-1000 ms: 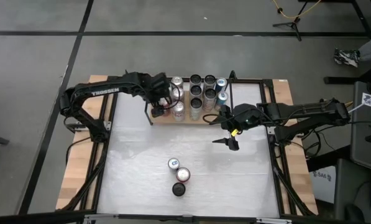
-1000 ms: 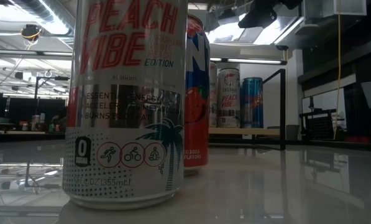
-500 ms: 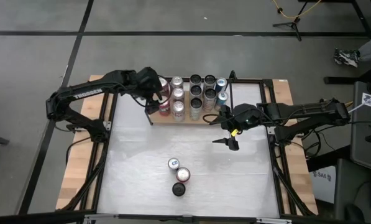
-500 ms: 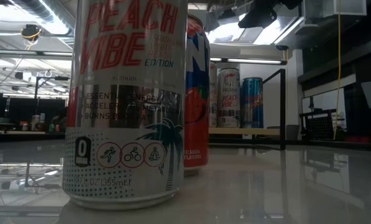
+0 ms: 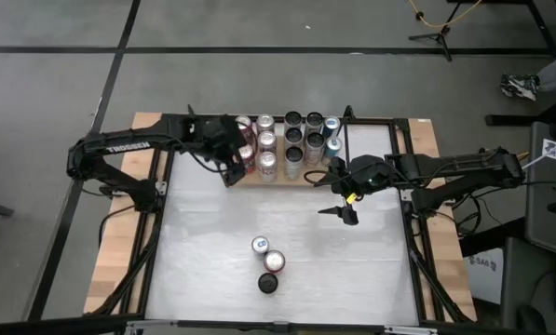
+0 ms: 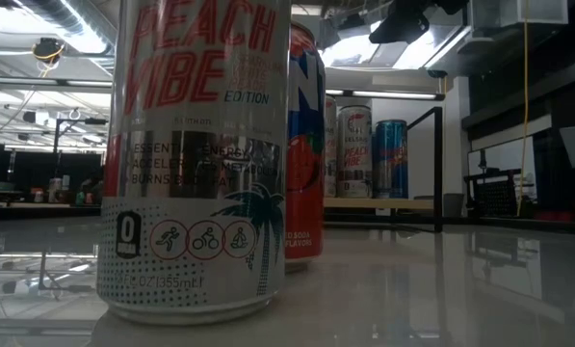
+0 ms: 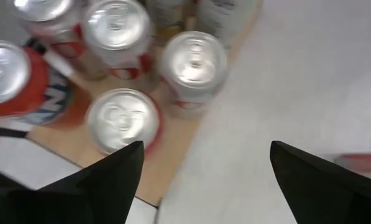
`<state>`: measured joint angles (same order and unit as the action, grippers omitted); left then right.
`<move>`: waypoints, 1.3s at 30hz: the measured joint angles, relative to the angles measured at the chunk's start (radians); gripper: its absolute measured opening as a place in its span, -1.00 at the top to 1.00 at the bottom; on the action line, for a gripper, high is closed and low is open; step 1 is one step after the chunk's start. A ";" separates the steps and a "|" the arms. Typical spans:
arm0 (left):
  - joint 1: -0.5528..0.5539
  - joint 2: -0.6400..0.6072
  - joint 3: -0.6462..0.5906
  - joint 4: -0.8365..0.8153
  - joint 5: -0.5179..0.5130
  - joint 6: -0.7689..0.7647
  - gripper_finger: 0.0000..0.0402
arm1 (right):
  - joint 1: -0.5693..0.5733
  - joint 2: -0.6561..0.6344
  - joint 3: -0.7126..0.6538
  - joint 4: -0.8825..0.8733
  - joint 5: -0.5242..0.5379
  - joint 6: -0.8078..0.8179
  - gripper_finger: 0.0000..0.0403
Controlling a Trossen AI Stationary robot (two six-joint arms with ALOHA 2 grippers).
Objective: Place canned beverage on shelf
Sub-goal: Put the red soda can onto the shelf aligned with the other red soda can
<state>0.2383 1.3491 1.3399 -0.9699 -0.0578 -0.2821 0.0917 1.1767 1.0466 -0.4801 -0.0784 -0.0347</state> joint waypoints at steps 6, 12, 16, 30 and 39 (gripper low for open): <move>-0.082 0.020 0.000 0.006 -0.001 0.000 -0.59 | 0.000 0.000 0.000 0.000 0.000 0.000 -0.80; -0.133 0.093 0.000 0.042 -0.003 0.003 -0.47 | 0.000 0.000 0.000 0.005 0.000 0.000 -0.80; -0.142 0.153 0.000 0.035 -0.003 0.006 -0.39 | 0.000 0.000 0.000 0.006 0.000 0.000 -0.80; -0.105 0.216 0.000 0.013 -0.129 0.057 -0.13 | 0.000 0.000 0.000 0.006 0.000 0.000 -0.80; -0.042 0.216 0.000 0.010 -0.158 0.111 -0.05 | 0.000 0.000 0.000 0.006 0.000 0.000 -0.80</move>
<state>0.1962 1.5650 1.3399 -0.9600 -0.2157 -0.1715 0.0916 1.1767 1.0466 -0.4744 -0.0784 -0.0346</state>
